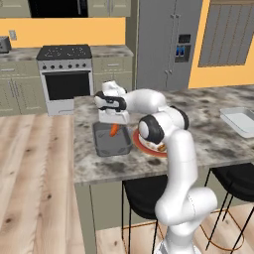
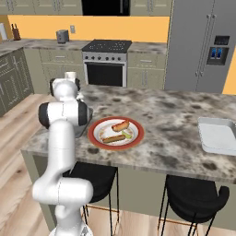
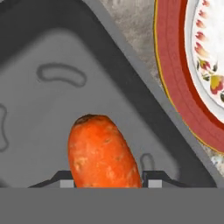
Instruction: Place one cooked food and one vegetable from the large plate to each tupperware container.
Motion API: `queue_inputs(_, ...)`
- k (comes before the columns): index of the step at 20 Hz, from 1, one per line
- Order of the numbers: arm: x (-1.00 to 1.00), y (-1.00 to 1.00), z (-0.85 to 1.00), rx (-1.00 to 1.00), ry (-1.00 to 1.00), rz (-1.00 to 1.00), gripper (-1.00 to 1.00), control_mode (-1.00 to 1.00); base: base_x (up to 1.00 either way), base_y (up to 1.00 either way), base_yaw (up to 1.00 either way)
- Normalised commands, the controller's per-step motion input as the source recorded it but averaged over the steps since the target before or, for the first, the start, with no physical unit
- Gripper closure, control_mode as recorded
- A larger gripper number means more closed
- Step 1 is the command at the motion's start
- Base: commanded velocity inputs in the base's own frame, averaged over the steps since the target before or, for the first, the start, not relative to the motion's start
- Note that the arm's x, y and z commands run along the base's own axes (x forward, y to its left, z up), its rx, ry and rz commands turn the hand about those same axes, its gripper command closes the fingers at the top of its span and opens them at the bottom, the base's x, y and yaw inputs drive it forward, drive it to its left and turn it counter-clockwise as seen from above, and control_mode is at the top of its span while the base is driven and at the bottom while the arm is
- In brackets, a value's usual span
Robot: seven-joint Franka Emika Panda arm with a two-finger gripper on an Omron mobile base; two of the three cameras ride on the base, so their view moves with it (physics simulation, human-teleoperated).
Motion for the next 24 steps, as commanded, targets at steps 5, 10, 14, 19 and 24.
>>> queue_inputs(5, 0.26, -0.14, -0.39, -0.01, -0.01, 0.17, 1.0, -1.0, 0.0, 0.0, 0.0)
queue_inputs(10, 0.04, -0.19, -0.18, 0.0, 0.0, 0.17, 1.0, -1.0, 0.0, 0.0, 0.0)
queue_inputs(14, -0.25, 0.0, -0.05, 0.0, -0.01, 0.04, 1.0, -1.0, 0.0, 0.0, 0.0)
queue_inputs(19, -0.17, 0.0, 0.0, 0.0, 0.0, 0.0, -1.0, -1.0, 0.0, 0.0, 0.0)
queue_inputs(24, -0.06, -0.06, 0.0, 0.0, -0.05, 0.0, -1.0, -1.0, 0.0, 0.0, 0.0)
